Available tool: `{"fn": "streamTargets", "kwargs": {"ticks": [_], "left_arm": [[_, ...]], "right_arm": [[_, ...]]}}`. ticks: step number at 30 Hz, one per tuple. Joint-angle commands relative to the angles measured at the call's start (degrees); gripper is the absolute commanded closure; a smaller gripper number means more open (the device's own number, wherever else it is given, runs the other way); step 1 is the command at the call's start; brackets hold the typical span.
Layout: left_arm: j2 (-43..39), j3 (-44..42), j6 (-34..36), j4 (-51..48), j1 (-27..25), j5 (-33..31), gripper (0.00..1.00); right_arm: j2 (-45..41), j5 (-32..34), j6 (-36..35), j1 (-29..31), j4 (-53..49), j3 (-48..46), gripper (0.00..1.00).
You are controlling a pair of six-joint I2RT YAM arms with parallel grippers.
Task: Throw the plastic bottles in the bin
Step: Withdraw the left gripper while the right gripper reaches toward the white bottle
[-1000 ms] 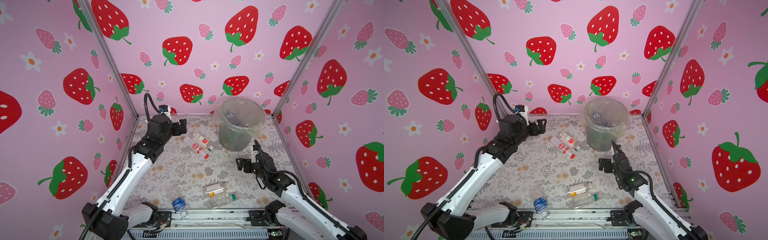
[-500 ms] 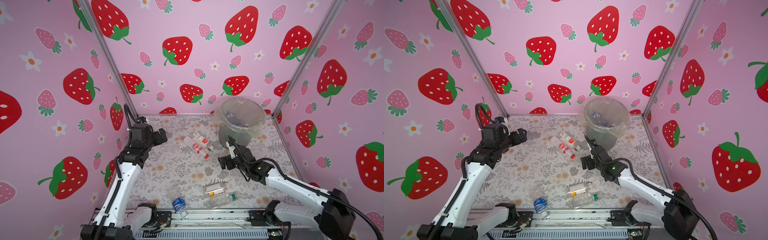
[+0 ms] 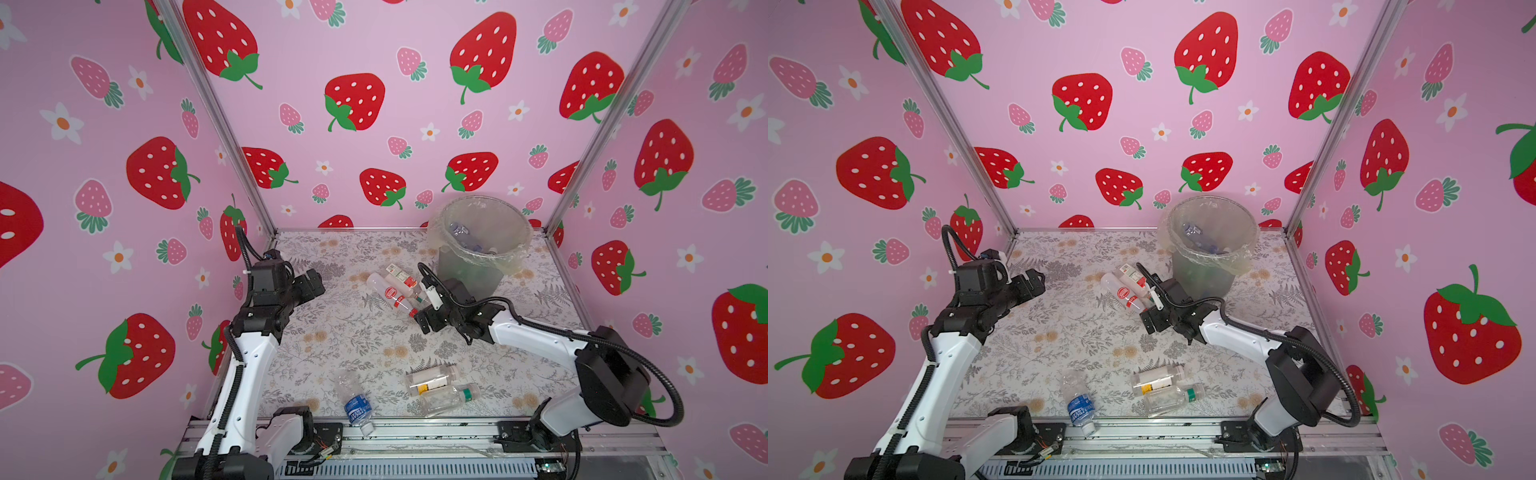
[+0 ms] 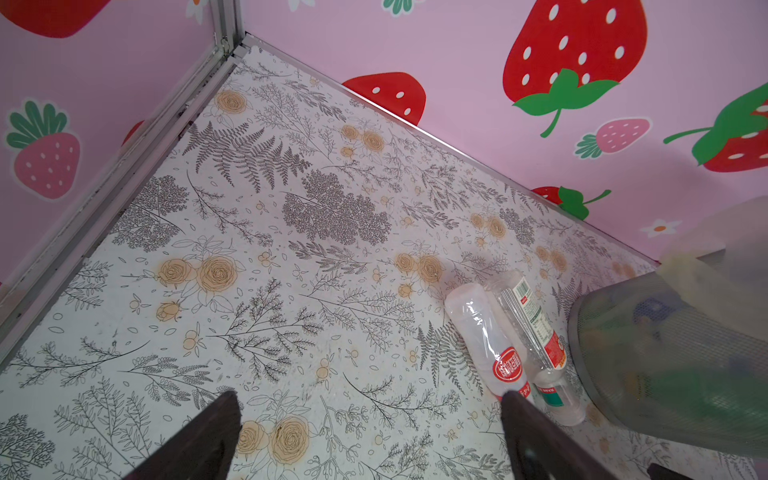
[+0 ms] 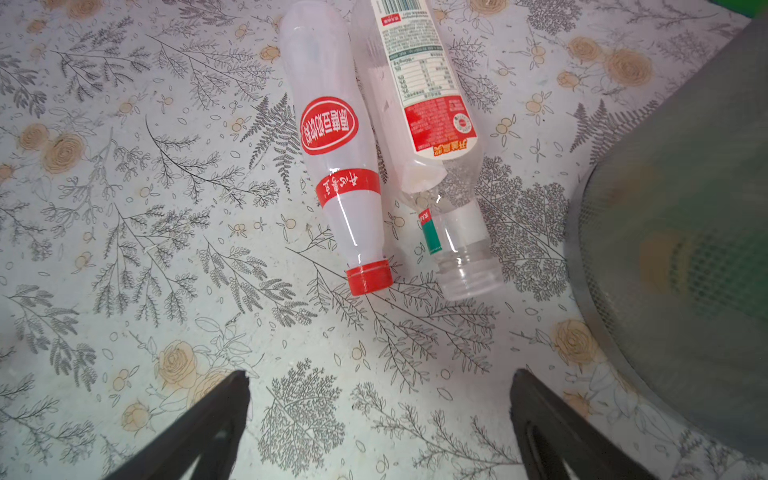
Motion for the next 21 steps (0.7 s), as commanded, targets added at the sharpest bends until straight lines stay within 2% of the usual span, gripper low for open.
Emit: {"fn": "streamTargets", "kwargs": {"ticks": [1, 14, 21], "left_arm": [[-1.1, -0.3, -0.5, 0.0, 0.3, 0.7, 0.01], [-0.6, -0.2, -0.3, -0.5, 0.3, 0.7, 0.01], [-0.9, -0.4, -0.3, -0.5, 0.3, 0.0, 0.01]], "right_arm": [[2.8, -1.4, -3.4, 0.4, 1.2, 2.9, 0.00], [11.8, -3.7, -7.4, 0.3, 0.3, 10.2, 0.07], [16.5, -4.9, -8.2, 0.3, -0.2, 13.1, 0.14]]}}
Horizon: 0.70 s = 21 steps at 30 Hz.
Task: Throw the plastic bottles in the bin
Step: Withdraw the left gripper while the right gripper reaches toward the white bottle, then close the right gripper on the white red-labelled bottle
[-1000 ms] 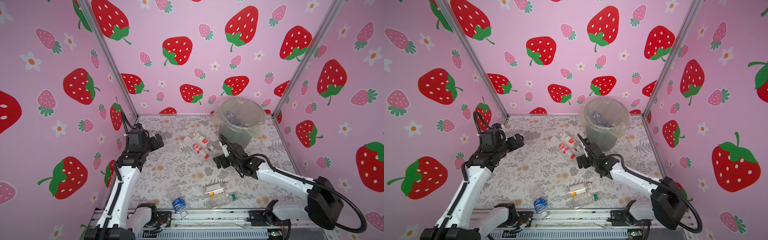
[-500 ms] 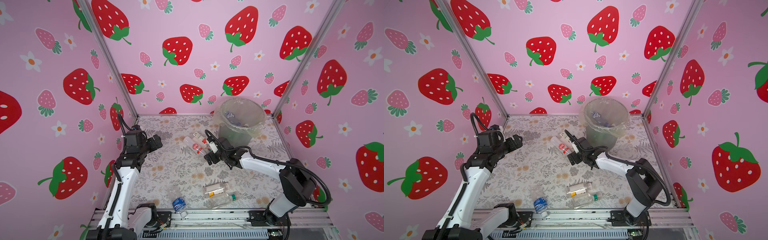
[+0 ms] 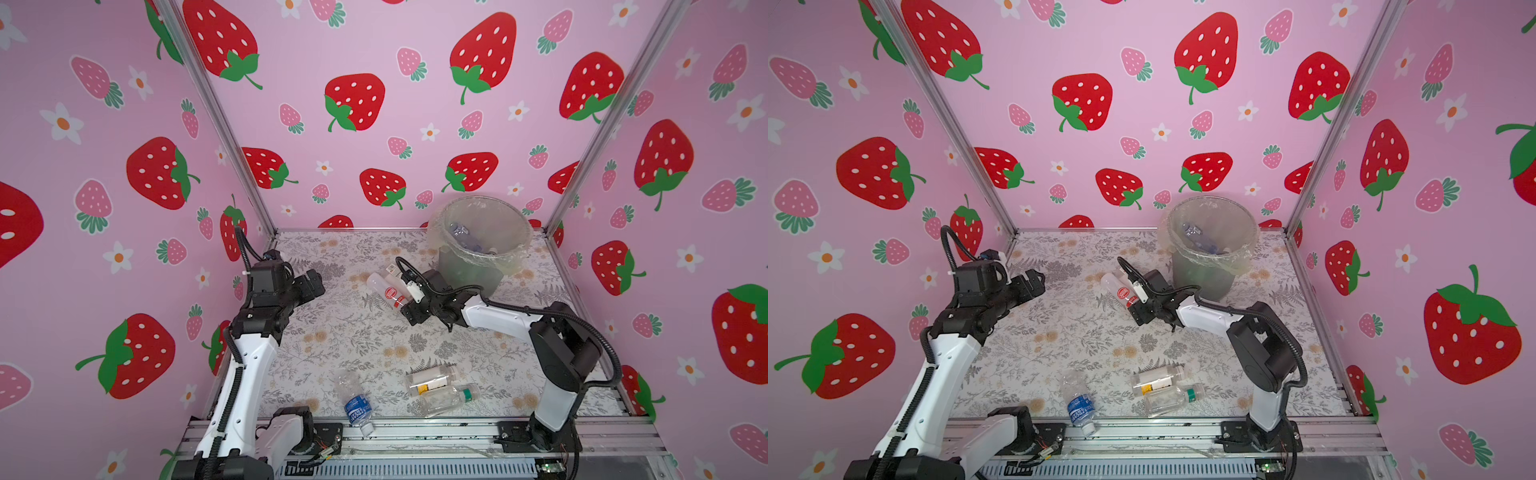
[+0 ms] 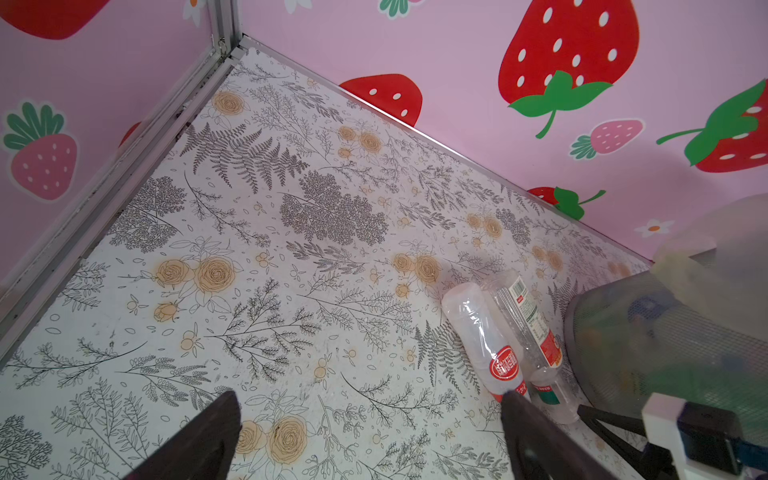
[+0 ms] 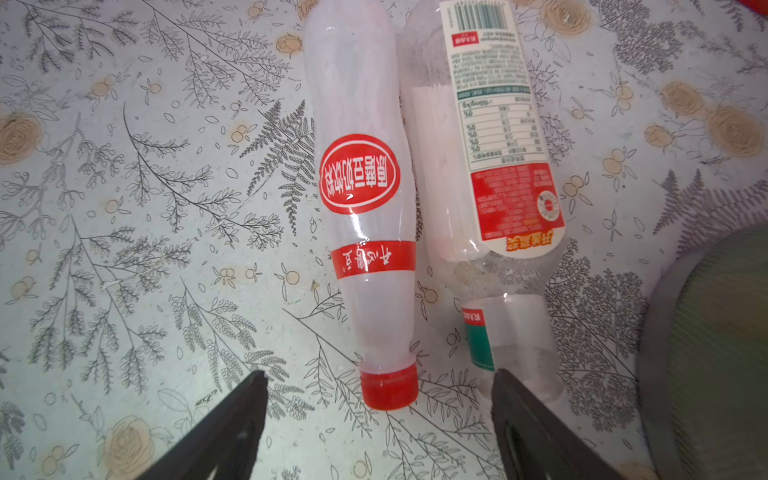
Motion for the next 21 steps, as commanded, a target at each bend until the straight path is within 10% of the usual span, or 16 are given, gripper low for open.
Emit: {"fn": "streamTargets", "kwargs": {"ticks": [1, 21], "left_arm": [[-0.4, -0.4, -0.3, -0.6, 0.3, -0.3, 0.01], [-0.9, -0.6, -0.2, -0.4, 0.3, -1.1, 0.01]], "right_arm": [[1.9, -1.1, -2.2, 0.4, -0.9, 1.7, 0.15], [11.8, -1.1, -5.3, 0.3, -2.5, 8.2, 0.29]]}}
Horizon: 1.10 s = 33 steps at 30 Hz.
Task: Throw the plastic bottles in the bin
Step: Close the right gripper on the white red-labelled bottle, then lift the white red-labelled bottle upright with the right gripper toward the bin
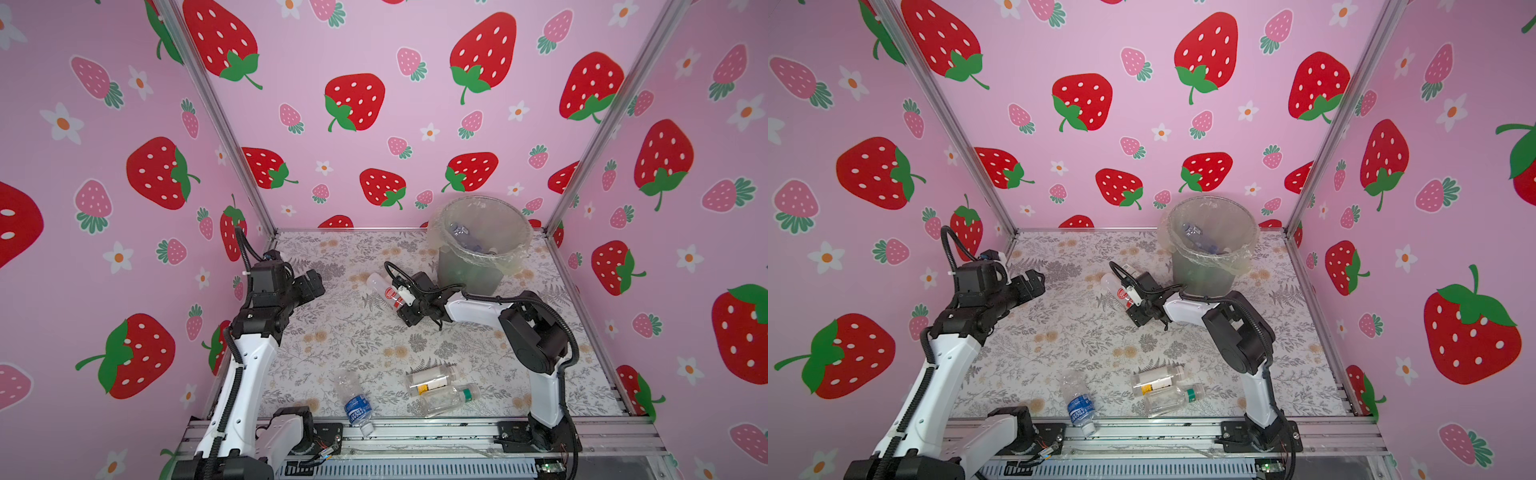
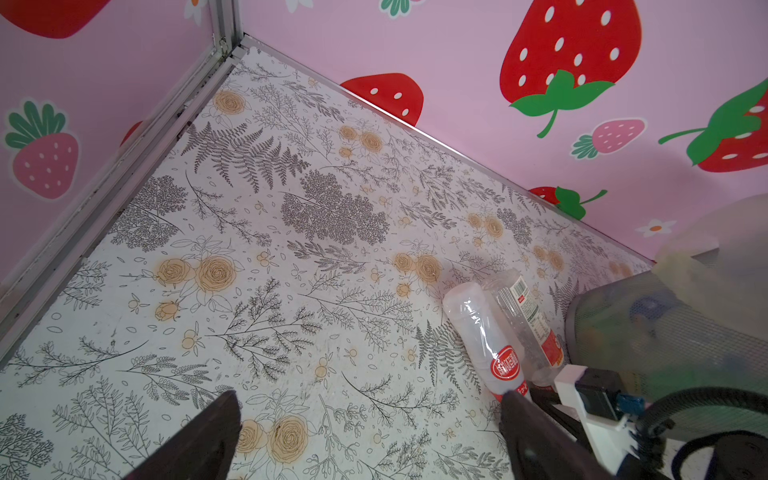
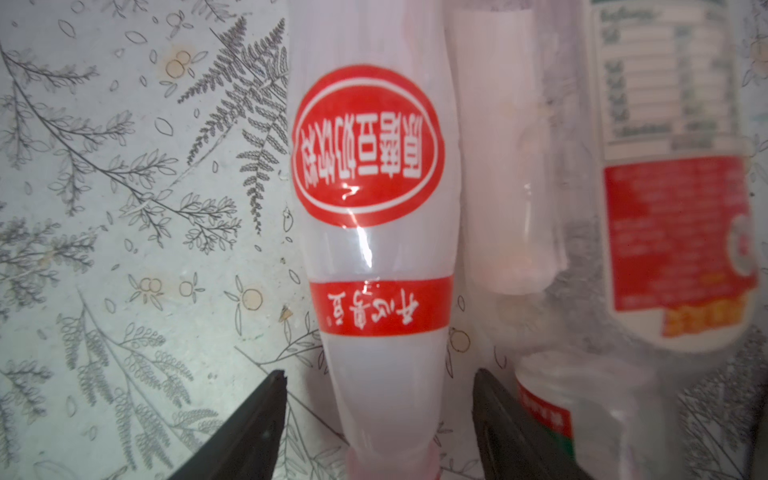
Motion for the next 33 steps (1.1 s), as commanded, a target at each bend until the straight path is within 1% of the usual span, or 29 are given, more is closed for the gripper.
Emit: {"fn": "streamTargets", "kwargs": {"ticks": [1, 3, 6, 11, 14, 17, 19, 20, 26, 29, 33], "left_arm": [[-0.7, -0.4, -0.3, -0.5, 0.3, -0.8, 0.01], [-0.6, -0.3, -0.3, -0.5, 0.3, -0.5, 0.01], [-0.6, -0.3, -0.5, -0.6, 0.3, -0.4, 0.01], [-1.0, -0.6, -0.5, -0.3, 0.3, -0.6, 0.01], [-1.0, -0.6, -0.5, -0.3, 0.4, -0.5, 0.01], [-0.9, -0.5, -0.5, -0.4, 0.3, -0.5, 0.01], [-1.0, -0.5, -0.5, -0.3, 0.3, -0.5, 0.01], [-1.0, -0.6, -0.6, -0.4, 0.3, -0.4, 0.01], [-1.1, -0.5, -0.6, -0.4, 0.3, -0.4, 0.01], [-1.1, -0.6, -0.6, -0.4, 0.3, -0.4, 0.01], [-1.1, -0.6, -0.6, -0.3, 0.3, -0.3, 0.01]], "right_arm": [[1.0, -0.9, -1.3, 0.2, -1.0, 1.6, 0.30], [1.4, -1.0, -1.2, 0.3, -0.9, 2.0, 0.31], [2.0, -1.3, -1.2, 0.3, -0.8, 2.4, 0.36], [2.7, -1.8, -1.4, 0.4, -0.2, 2.5, 0.39], [3.1, -1.8, -1.9, 0.3, 0.7, 2.1, 0.46], [3.7, -1.8, -2.0, 0.3, 1.2, 2.0, 0.48], [3.8, -2.2, -1.9, 0.3, 1.4, 1.9, 0.54], [3.7, -2.4, -1.8, 0.2, 1.5, 1.7, 0.55], [2.6, -3.2, -0.8, 0.3, 2.1, 0.8, 0.68], [0.8, -3.7, 0.4, 0.3, 2.4, -0.1, 0.70], [-4.1, -4.8, 2.5, 0.3, 3.5, -2.1, 0.71]]}}
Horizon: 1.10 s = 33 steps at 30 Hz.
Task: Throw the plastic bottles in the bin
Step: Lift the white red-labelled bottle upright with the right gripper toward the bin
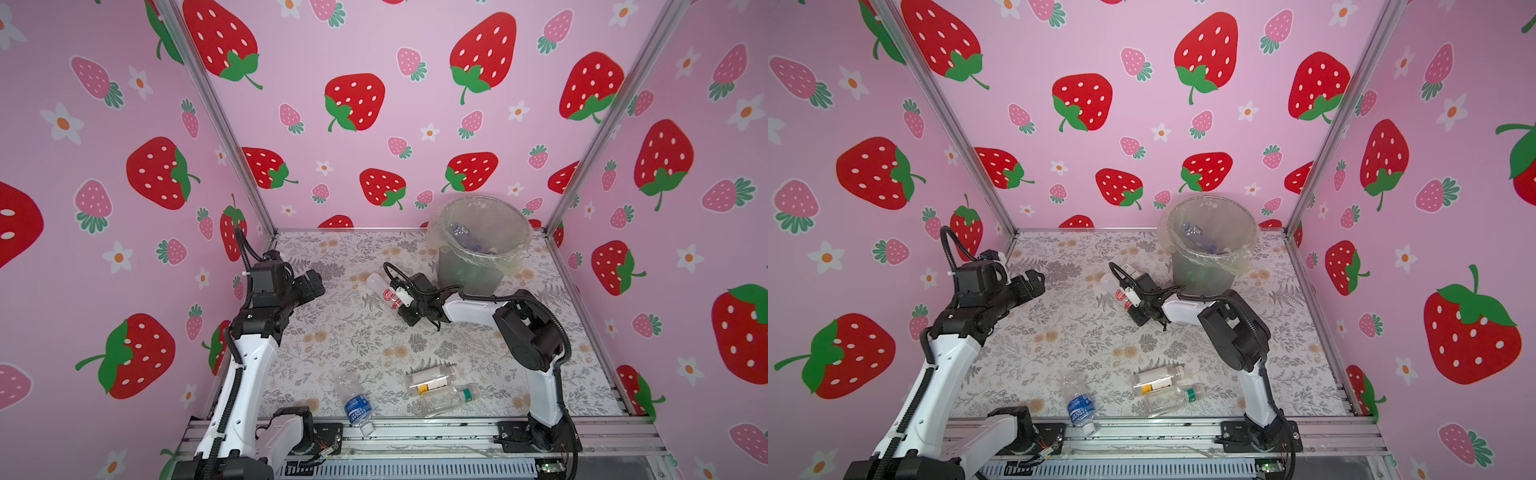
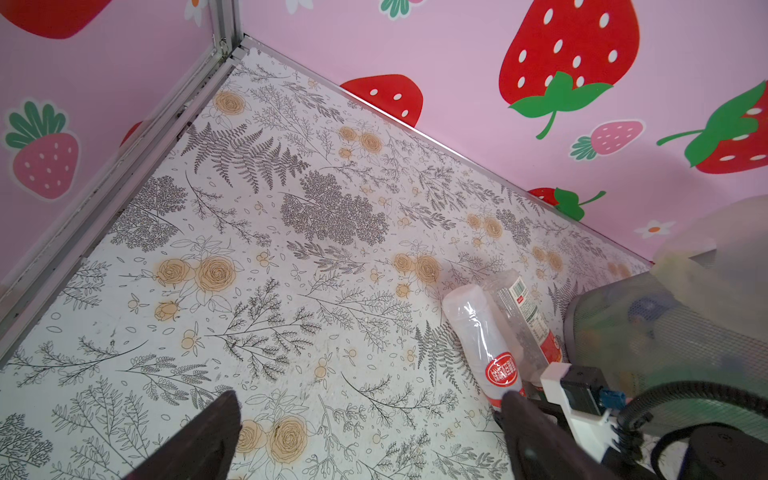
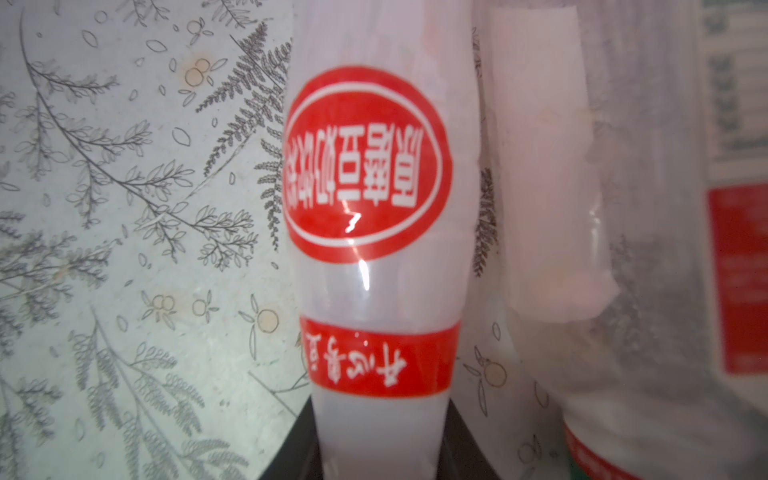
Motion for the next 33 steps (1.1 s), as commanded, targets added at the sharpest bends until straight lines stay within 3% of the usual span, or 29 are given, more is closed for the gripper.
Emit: {"fn": "streamTargets", "kwargs": {"ticks": [1, 6, 12, 21, 33], "left_arm": [[-0.9, -0.6, -0.2, -0.3, 0.4, -0.3, 0.01], [-1.1, -0.5, -0.3, -0.4, 0.3, -0.5, 0.01], [-0.8, -0.6, -0.3, -0.4, 0.3, -0.5, 0.01], [0.3, 0.7, 0.8, -2.3, 0.3, 1.5, 0.01], [1.7, 2.4, -0.2, -4.9, 0.3, 1.5, 0.01]], "right_arm": [[-6.1, -1.8, 1.8, 0.3, 0.9, -1.9, 0.71], [-14.2, -3.0, 5.0, 0.8, 1.9, -5.2, 0.71], [-23.3, 2.5, 6.1, 4.1, 0.7, -8.7, 0.71], [-36.6, 4.5, 10.0, 4.6, 0.2, -13.4, 0.71], [-48.5, 9.3, 13.7, 4.6, -4.4, -17.4, 0.71]]}}
